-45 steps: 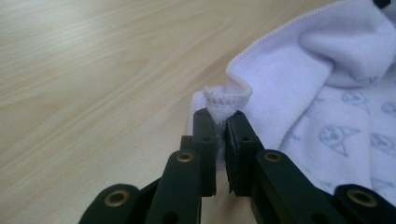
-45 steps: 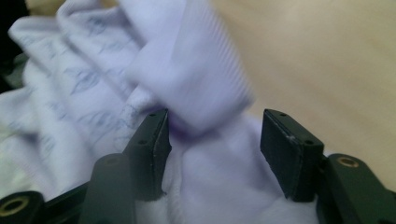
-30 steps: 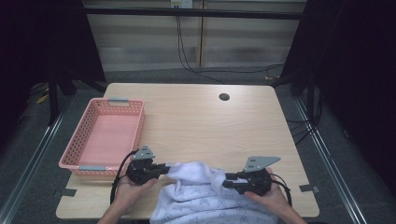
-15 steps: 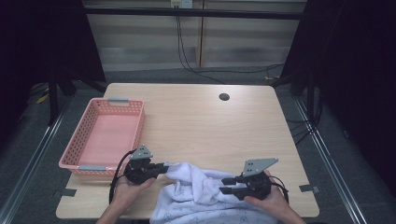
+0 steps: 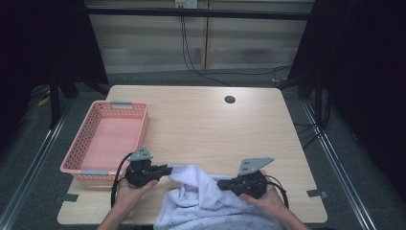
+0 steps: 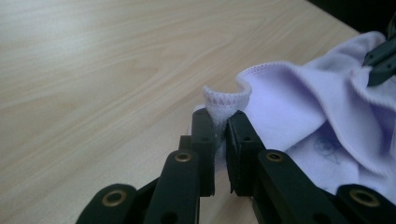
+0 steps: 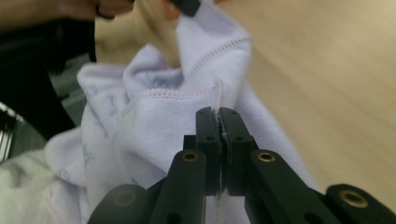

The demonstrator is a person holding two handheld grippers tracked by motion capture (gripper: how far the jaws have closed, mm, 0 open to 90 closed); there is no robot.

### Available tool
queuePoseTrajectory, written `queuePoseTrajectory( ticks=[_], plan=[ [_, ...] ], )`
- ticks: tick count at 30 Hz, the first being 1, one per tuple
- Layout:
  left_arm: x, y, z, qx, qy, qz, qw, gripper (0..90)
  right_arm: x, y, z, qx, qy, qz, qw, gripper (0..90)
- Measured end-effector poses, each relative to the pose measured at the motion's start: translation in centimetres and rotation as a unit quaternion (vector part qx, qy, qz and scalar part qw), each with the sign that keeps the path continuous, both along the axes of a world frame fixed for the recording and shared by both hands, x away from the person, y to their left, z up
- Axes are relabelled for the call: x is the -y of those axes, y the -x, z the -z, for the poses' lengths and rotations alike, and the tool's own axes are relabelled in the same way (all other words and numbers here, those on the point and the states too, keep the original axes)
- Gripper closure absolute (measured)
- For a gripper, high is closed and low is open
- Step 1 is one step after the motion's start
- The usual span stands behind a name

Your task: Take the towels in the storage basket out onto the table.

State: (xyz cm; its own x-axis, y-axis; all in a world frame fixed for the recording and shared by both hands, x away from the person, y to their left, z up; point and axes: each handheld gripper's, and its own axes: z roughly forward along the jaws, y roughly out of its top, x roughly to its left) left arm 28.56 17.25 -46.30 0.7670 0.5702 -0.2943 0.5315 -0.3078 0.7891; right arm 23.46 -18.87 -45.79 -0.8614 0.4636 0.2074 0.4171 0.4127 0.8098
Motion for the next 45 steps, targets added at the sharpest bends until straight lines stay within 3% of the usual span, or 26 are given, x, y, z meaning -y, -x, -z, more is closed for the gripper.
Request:
queuePoseTrajectory(
  ticks=[2,3,5,9,11,14,19,22,26,30,33,36,37,38,39,40,42,43,44,45],
  plan=[
    [-0.1,0.1,-0.6,0.003,0.018,0.004,0.9998,83.3,1.6,-0.1,-0.9,0.011,-0.017,0.023,0.9995,89.4],
    [0.0,0.1,-1.2,0.019,0.008,-0.006,0.9998,83.7,2.1,-0.1,-1.3,0.014,-0.024,0.033,0.9991,89.3],
    [-0.4,-0.1,-2.1,0.023,0.035,-0.009,0.9991,83.9,3.8,-0.3,-2.3,0.025,-0.047,0.056,0.997,89.0],
    [-0.8,-0.5,-3.3,0.035,0.042,-0.019,0.9983,84.2,6.5,-0.5,-4.0,0.048,-0.049,0.098,0.9928,89.4],
    [-1.3,-0.8,-4.4,0.047,0.058,-0.028,0.9968,84.3,8.0,-0.6,-5.2,0.062,-0.056,0.12,0.9892,89.4],
    [-1.5,-1.5,-6.1,0.063,0.064,-0.038,0.9952,84.6,9.8,-0.9,-7.0,0.085,-0.074,0.151,0.9821,89.4],
    [-1.2,-2.9,-10.4,0.104,0.082,-0.044,0.9901,84.7,12.4,-2.4,-10.8,0.139,-0.102,0.197,0.9652,89.6],
    [-0.8,-3.9,-12.4,0.123,0.078,-0.049,0.9882,84.8,13.0,-3.6,-12.9,0.166,-0.105,0.216,0.9564,89.6],
    [-0.3,-5.9,-14.3,0.139,0.075,-0.062,0.9856,84.8,13.3,-5.6,-14.9,0.182,-0.113,0.232,0.9489,89.6],
    [0.1,-8.4,-15.4,0.147,0.064,-0.077,0.9841,84.8,13.5,-7.9,-16.1,0.185,-0.113,0.246,0.9447,89.6],
    [0.5,-10.7,-16.2,0.147,0.052,-0.094,0.9832,84.8,13.5,-10.3,-16.7,0.187,-0.106,0.256,0.9425,89.6],
    [0.9,-13.3,-17.0,0.136,0.046,-0.106,0.9839,84.8,13.3,-13.2,-16.9,0.181,-0.102,0.269,0.9403,89.6],
    [0.9,-13.3,-17.0,0.136,0.046,-0.106,0.9839,84.2,13.3,-13.2,-16.9,0.181,-0.102,0.269,0.9403,89.6],
    [1.3,-14.6,-17.0,0.132,0.03,-0.112,0.9844,81.6,13.1,-15.5,-16.7,0.177,-0.089,0.282,0.9387,89.4],
    [1.5,-15.2,-16.6,0.123,0.028,-0.123,0.9843,76.0,13.0,-16.2,-16.5,0.173,-0.077,0.287,0.9389,88.8],
    [1.6,-15.8,-16.2,0.115,0.023,-0.133,0.9841,66.6,12.9,-17.1,-15.9,0.173,-0.062,0.303,0.9352,81.7],
    [1.9,-16.5,-15.0,0.1,0.011,-0.136,0.9856,62.4,13.0,-18.4,-14.4,0.149,-0.049,0.324,0.9331,65.2],
    [2.1,-16.6,-14.3,0.094,-0.006,-0.137,0.986,59.2,13.1,-18.8,-13.6,0.136,-0.042,0.334,0.9318,63.6],
    [2.1,-16.5,-14.0,0.089,-0.001,-0.134,0.9869,53.8,13.2,-19.0,-12.6,0.124,-0.035,0.331,0.9348,60.9],
    [2.1,-16.2,-13.5,0.087,0.003,-0.132,0.9875,54.4,13.3,-18.9,-12.1,0.12,-0.036,0.333,0.9346,58.7]
  ],
)
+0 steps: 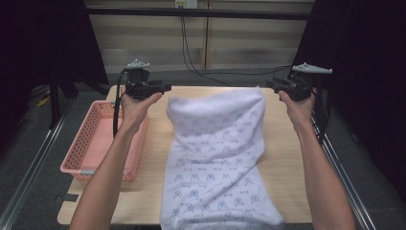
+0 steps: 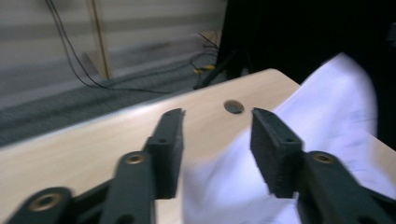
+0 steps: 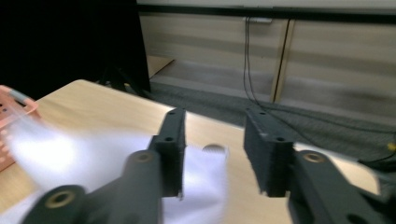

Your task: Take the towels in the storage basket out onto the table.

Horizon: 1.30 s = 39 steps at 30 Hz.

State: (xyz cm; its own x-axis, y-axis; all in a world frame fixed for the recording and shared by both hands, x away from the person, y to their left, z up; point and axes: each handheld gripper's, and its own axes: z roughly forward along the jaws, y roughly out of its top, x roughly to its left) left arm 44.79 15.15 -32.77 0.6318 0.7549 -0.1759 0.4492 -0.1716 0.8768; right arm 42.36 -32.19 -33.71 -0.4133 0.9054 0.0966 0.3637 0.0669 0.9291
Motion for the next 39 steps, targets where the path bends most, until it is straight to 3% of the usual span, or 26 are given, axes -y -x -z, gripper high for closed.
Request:
queuePoseTrajectory(
  ticks=[3,5,6,7,9,11,13,14,15,16,17,18,19,21,22,23,24,26,28,31,33,34,35,37,38,39],
  plan=[
    [0.3,1.1,1.0,-0.007,-0.008,0.02,0.9997,56.6,0.2,1.4,1.9,-0.014,0.004,-0.026,0.9996,58.5],
    [0.7,2.7,1.6,-0.006,0.004,0.047,0.9988,57.5,0.1,3.0,3.2,-0.025,0.004,-0.048,0.9985,58.2],
    [0.7,2.7,1.6,-0.006,0.004,0.047,0.9988,59.0,0.0,4.0,3.8,-0.031,0.008,-0.057,0.9978,57.6],
    [1.3,4.4,2.2,-0.005,0.002,0.064,0.9979,60.1,-0.2,5.3,4.6,-0.043,0.011,-0.071,0.9965,57.2],
    [1.7,6.2,3.0,-0.013,-0.01,0.087,0.9961,62.4,-0.5,7.4,5.7,-0.055,0.005,-0.096,0.9939,57.4],
    [1.7,8.2,4.2,-0.02,-0.003,0.109,0.9938,65.6,-1.0,10.3,7.1,-0.07,0.014,-0.117,0.9906,57.4],
    [1.6,10.3,5.8,-0.038,0.001,0.128,0.991,66.3,-1.7,13.4,8.8,-0.093,0.028,-0.145,0.9846,58.2],
    [1.5,11.4,6.8,-0.048,-0.008,0.139,0.9891,66.4,-1.9,14.3,9.3,-0.1,0.031,-0.155,0.9824,59.0],
    [1.5,12.4,7.8,-0.056,-0.017,0.145,0.9878,66.4,-2.1,15.4,10.1,-0.115,0.031,-0.169,0.9783,59.1],
    [1.4,13.5,9.0,-0.073,-0.025,0.157,0.9846,66.4,-2.4,16.4,11.0,-0.129,0.037,-0.177,0.975,59.3],
    [1.2,14.2,9.8,-0.08,-0.024,0.157,0.984,66.5,-2.8,17.2,12.2,-0.152,0.047,-0.187,0.9694,59.1],
    [1.2,14.9,10.7,-0.092,-0.025,0.16,0.9825,66.3,-3.1,17.5,13.0,-0.162,0.057,-0.192,0.9662,58.9],
    [1.2,15.6,11.6,-0.104,-0.036,0.169,0.9794,65.5,-3.4,17.8,13.8,-0.174,0.067,-0.198,0.9623,57.6],
    [1.1,16.5,13.0,-0.11,-0.06,0.171,0.9773,63.6,-4.0,17.8,15.0,-0.184,0.095,-0.202,0.9572,52.7],
    [0.9,16.7,13.7,-0.121,-0.059,0.174,0.9754,62.7,-4.2,17.5,15.3,-0.176,0.099,-0.199,0.9589,49.7],
    [0.8,16.8,14.1,-0.125,-0.061,0.171,0.9755,62.3,-4.4,17.3,15.6,-0.175,0.104,-0.191,0.9602,45.5],
    [0.6,16.9,14.7,-0.133,-0.06,0.167,0.9751,61.4,-4.6,17.1,15.9,-0.179,0.111,-0.188,0.9593,47.1],
    [0.3,17.1,15.3,-0.139,-0.069,0.168,0.9735,60.6,-5.2,17.4,16.2,-0.159,0.155,-0.192,0.9558,53.3],
    [0.3,17.2,15.7,-0.142,-0.075,0.168,0.9726,59.8,-4.9,17.7,16.1,-0.162,0.152,-0.196,0.9552,75.7],
    [0.6,17.5,16.1,-0.142,-0.089,0.174,0.9704,59.8,-3.9,18.5,15.8,-0.179,0.153,-0.196,0.952,86.2],
    [0.9,17.6,16.2,-0.144,-0.09,0.184,0.9682,60.0,-3.0,19.5,15.5,-0.196,0.155,-0.197,0.9481,87.5],
    [1.2,17.7,16.3,-0.142,-0.101,0.189,0.9664,60.8,-2.6,19.9,15.4,-0.2,0.154,-0.203,0.9459,87.6],
    [1.4,17.8,16.4,-0.142,-0.106,0.19,0.9656,62.1,-2.0,20.9,15.1,-0.211,0.154,-0.215,0.9409,87.6],
    [1.8,18.2,16.5,-0.129,-0.122,0.192,0.9651,63.3,-1.7,21.9,14.8,-0.219,0.15,-0.237,0.9346,87.6],
    [2.0,18.5,16.4,-0.12,-0.138,0.191,0.9643,66.9,-1.6,22.4,14.6,-0.22,0.141,-0.246,0.9334,87.4],
    [2.2,18.8,16.3,-0.108,-0.157,0.19,0.9632,73.6,-1.6,22.8,14.4,-0.215,0.135,-0.247,0.9353,86.7]
  ],
)
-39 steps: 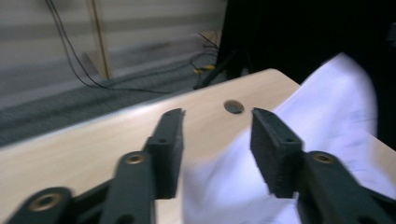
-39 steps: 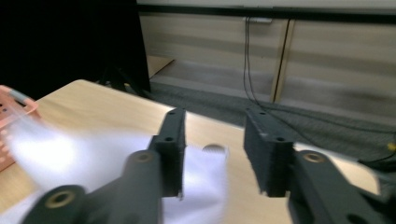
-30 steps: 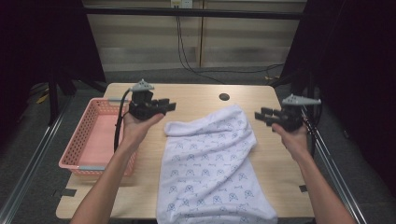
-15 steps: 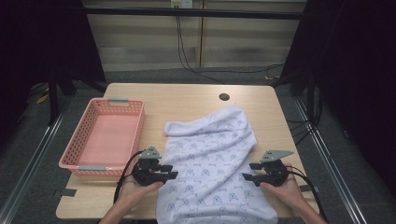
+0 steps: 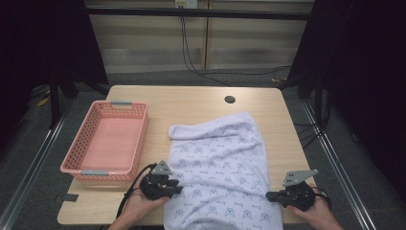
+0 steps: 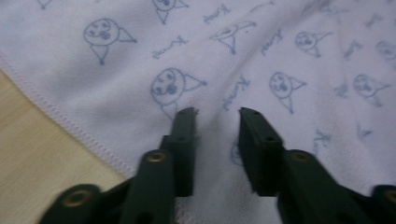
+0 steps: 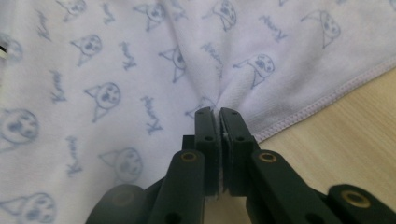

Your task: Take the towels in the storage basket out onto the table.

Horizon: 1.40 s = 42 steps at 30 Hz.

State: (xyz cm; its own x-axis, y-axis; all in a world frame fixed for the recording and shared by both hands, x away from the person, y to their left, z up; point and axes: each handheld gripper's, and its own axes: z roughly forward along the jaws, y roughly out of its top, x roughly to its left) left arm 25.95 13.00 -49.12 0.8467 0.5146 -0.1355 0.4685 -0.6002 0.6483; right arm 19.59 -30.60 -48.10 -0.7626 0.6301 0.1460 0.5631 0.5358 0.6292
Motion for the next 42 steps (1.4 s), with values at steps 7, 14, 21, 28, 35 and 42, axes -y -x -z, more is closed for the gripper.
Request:
queuePoseTrajectory(
  ticks=[7,14,21,28,35,42],
  plan=[
    [-0.4,1.7,-0.2,-0.024,-0.003,0.019,0.9995,88.3,-0.2,-1.1,-0.3,0.022,-0.049,0.038,0.9978,62.3],
    [-1.3,2.9,-0.2,-0.06,0.013,0.059,0.9964,87.0,-1.1,-4.6,-0.3,0.043,-0.048,0.063,0.9959,63.9],
    [-1.1,0.7,-0.7,-0.044,0.05,0.015,0.9977,63.8,-2.5,-8.8,1.8,0.038,-0.013,0.071,0.9967,62.4],
    [-0.3,-2.4,0.0,-0.026,0.038,-0.026,0.9986,61.6,-0.9,-7.0,1.5,0.053,0.023,0.091,0.9942,88.7],
    [0.6,-2.1,0.2,-0.011,0.02,-0.008,0.9997,63.5,1.6,-3.2,1.2,0.017,0.013,0.088,0.9959,89.0],
    [0.7,-0.5,0.1,-0.018,0.013,0.028,0.9994,87.7,0.7,-0.7,0.6,0.0,0.007,0.036,0.9993,81.8]
  ],
)
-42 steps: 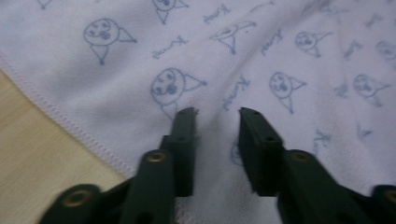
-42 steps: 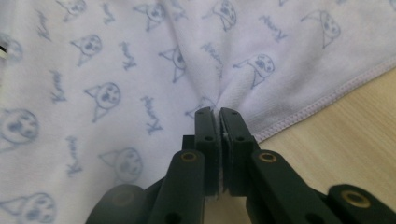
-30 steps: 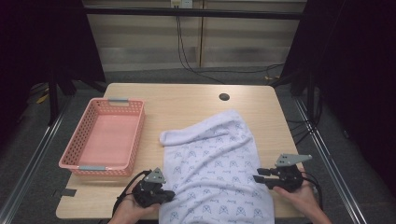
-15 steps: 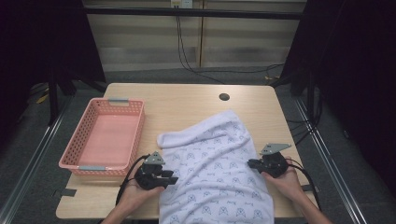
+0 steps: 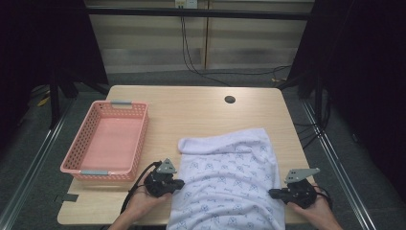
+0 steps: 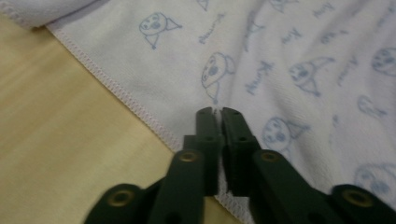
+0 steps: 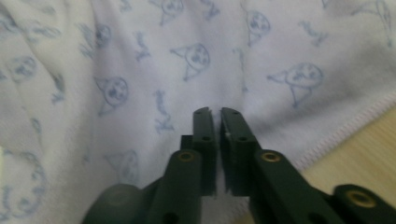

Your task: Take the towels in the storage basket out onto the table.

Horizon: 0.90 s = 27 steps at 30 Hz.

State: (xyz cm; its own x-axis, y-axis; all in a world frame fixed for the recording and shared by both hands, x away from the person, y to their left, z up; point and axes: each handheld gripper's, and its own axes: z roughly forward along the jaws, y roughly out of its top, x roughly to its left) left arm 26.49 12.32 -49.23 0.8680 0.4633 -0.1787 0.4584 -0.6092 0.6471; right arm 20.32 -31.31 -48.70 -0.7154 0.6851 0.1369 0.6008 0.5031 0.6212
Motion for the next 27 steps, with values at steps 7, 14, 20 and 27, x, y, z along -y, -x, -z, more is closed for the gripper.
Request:
queuePoseTrajectory(
  ticks=[7,14,20,27],
  plan=[
    [-1.2,-2.6,-1.4,-0.002,0.05,-0.073,0.9961,64.7,0.3,-1.6,-0.7,0.042,-0.036,0.04,0.9977,70.0],
    [0.1,-9.6,-2.2,0.01,0.058,-0.158,0.9856,58.4,0.3,-3.3,-0.5,0.047,-0.041,0.045,0.9971,69.5],
    [0.9,-11.6,-1.2,-0.004,0.03,-0.183,0.9827,49.3,0.7,-3.2,-0.5,0.05,-0.043,0.046,0.9967,68.9],
    [2.0,-12.4,-0.1,-0.022,0.002,-0.165,0.9861,84.6,0.5,-3.3,-0.5,0.048,-0.042,0.044,0.997,68.7]
  ],
)
